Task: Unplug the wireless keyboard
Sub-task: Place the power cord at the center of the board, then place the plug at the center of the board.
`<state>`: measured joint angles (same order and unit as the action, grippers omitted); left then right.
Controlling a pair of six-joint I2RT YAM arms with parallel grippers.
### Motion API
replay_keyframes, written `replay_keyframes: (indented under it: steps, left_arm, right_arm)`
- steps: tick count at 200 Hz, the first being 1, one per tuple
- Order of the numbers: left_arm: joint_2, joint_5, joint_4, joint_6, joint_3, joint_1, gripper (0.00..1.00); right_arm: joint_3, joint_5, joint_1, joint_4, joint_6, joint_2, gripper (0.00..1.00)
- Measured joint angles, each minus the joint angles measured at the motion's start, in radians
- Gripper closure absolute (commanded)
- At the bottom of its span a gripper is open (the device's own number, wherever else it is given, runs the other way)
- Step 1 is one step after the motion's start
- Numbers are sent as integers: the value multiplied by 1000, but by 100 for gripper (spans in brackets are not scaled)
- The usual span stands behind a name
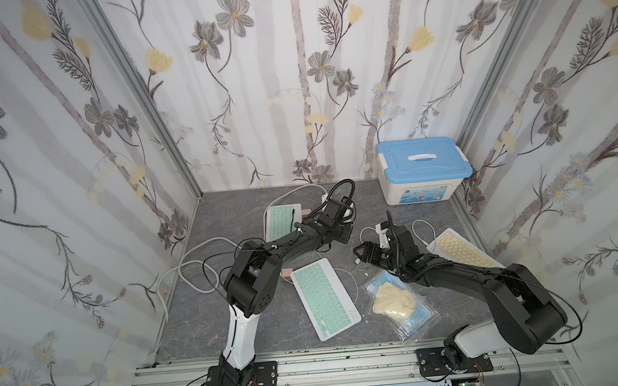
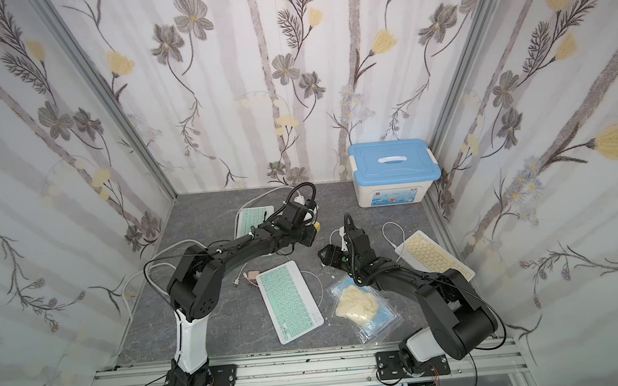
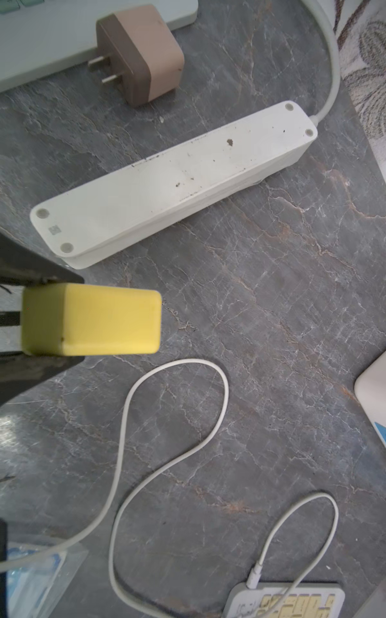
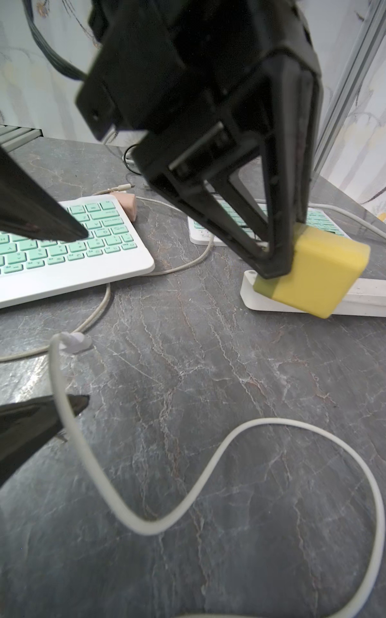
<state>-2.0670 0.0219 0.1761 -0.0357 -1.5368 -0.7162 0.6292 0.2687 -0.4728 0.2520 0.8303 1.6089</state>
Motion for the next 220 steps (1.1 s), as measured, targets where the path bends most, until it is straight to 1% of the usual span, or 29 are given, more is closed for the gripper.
replay_keyframes:
  steps: [36,66,90,114,144,161,182,200,210,220]
  left_arm:
    - [-109,-6,14,-30,-84,3,100]
    - [-173,-8,29,-48,-131,6,100]
    - [-206,-31,44,-52,-158,6,100]
    - [-233,-37,48,-60,-193,7,91]
    - [-244,-36,38,-79,-206,4,67]
    - [-243,-28,41,-87,-206,3,51]
    - [-230,-18,72,-96,-206,-1,38]
    - [-195,-18,82,-96,-206,-2,30]
    - [-173,-18,81,-97,-206,-3,28]
    - [-152,-18,81,-99,-205,-4,28]
  right_arm:
    - [-25,-3,1,-21,-2,-39,28]
    - [-44,-3,2,-29,-2,-63,28]
    - [-57,-3,5,-29,-10,-82,27]
    - [-69,-5,8,-29,-10,-92,27]
    - [-74,-10,10,-29,-9,-100,27]
    - [-80,-9,10,-29,-9,-117,27]
    - [-84,-10,11,-33,-6,-160,27]
    - [-84,-10,22,-45,-6,-213,26]
    - [-84,-11,37,-58,-10,-244,26]
    - [-84,-16,55,-78,-19,-274,25]
